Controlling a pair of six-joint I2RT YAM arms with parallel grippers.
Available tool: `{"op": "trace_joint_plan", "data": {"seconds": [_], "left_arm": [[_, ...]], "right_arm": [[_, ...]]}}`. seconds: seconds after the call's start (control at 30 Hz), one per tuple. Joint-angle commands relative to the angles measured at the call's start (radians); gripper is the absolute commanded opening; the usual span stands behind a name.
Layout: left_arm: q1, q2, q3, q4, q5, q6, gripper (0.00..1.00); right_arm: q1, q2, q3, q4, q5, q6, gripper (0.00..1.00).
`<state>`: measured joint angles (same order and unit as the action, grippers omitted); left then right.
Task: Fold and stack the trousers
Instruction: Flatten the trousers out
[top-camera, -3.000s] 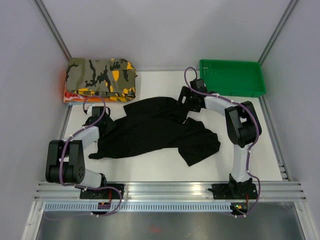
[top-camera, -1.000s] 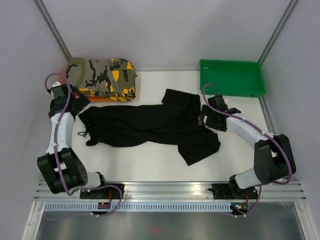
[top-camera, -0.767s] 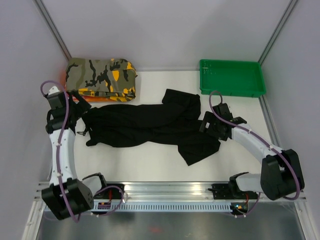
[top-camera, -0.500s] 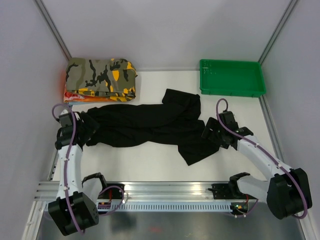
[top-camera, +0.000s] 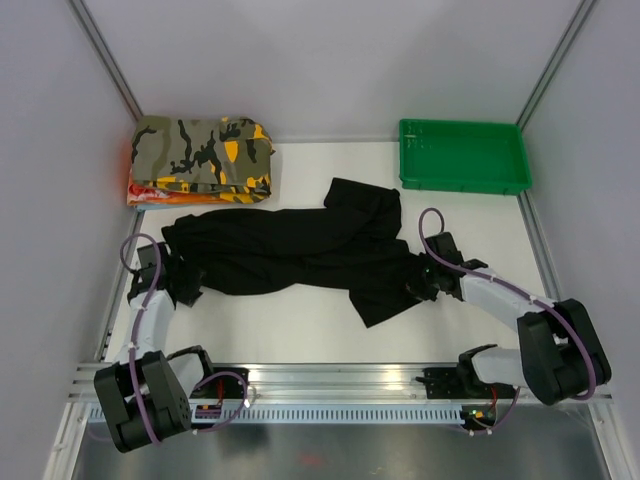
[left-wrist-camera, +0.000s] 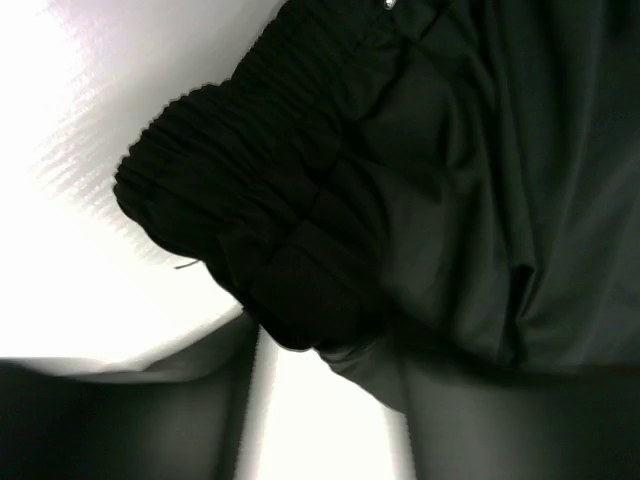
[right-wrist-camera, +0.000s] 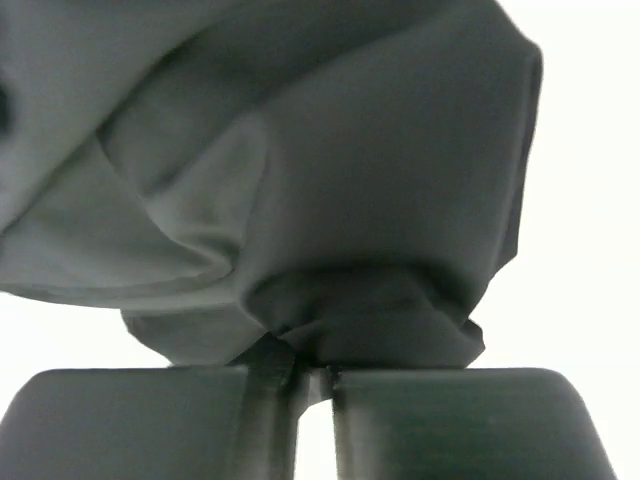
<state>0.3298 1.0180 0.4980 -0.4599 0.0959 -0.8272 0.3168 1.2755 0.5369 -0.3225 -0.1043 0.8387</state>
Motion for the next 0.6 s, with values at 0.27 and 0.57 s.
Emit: {"op": "trace_joint_plan", "data": {"seconds": [0.27,0.57], "left_arm": [[0.002,0.036,0.052,0.063,-0.091,-0.007,0.02],[0.003,0.057,0.158,-0.002,-0.156,0.046,0.02]], "right_arm": [[-0.028,-0.013,0.391,-0.411,0.434,-0.199,0.0],[-0.065,-0.007,0.77,-0.638,0.821,-0.395,0.62]]}}
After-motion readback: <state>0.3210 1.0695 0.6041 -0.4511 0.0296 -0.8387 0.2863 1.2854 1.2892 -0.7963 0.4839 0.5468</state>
